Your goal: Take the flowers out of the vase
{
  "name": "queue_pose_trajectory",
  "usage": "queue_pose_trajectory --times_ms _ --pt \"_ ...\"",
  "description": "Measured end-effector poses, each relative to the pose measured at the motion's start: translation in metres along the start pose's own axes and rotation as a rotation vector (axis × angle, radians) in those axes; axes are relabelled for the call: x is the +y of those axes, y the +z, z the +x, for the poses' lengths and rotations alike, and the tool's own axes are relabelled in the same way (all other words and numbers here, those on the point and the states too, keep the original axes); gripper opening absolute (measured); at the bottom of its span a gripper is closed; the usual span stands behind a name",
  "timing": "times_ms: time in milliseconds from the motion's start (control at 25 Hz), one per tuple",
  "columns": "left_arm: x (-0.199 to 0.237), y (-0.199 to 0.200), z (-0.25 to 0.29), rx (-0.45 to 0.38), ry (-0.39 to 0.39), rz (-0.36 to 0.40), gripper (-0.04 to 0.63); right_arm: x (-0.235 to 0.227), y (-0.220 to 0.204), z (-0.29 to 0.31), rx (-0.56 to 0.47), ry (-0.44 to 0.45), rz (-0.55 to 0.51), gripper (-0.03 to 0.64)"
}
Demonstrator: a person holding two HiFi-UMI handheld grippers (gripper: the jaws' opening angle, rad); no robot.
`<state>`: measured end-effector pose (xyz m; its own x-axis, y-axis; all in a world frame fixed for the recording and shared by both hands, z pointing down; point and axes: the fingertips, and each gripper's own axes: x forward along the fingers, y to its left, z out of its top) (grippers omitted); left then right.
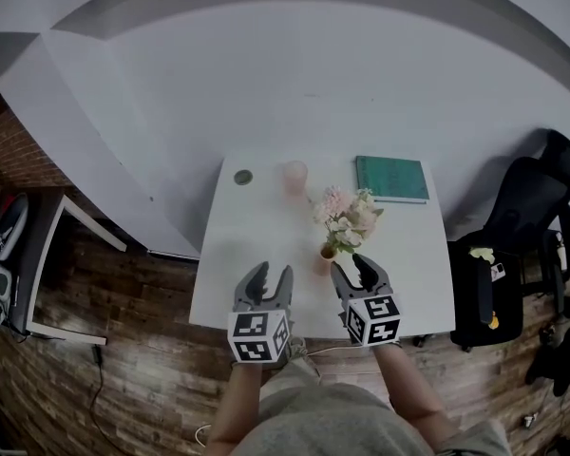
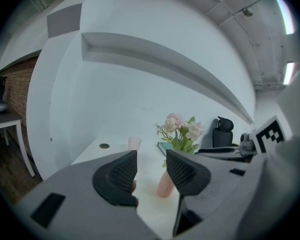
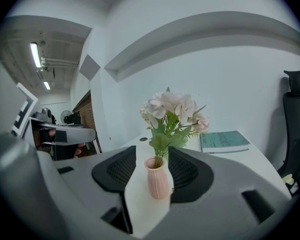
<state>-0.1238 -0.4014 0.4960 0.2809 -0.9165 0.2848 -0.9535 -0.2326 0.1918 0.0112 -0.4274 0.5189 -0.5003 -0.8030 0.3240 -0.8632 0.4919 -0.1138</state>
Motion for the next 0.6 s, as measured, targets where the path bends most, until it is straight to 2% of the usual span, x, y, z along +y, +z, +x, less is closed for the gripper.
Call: queue_pose_trajectory --times_ms 600 --pt "0.023 -0.008 0.039 0.043 -0.018 -0.025 0.173 -0.014 -0.020 0.047 0.064 -0.020 0.028 0.193"
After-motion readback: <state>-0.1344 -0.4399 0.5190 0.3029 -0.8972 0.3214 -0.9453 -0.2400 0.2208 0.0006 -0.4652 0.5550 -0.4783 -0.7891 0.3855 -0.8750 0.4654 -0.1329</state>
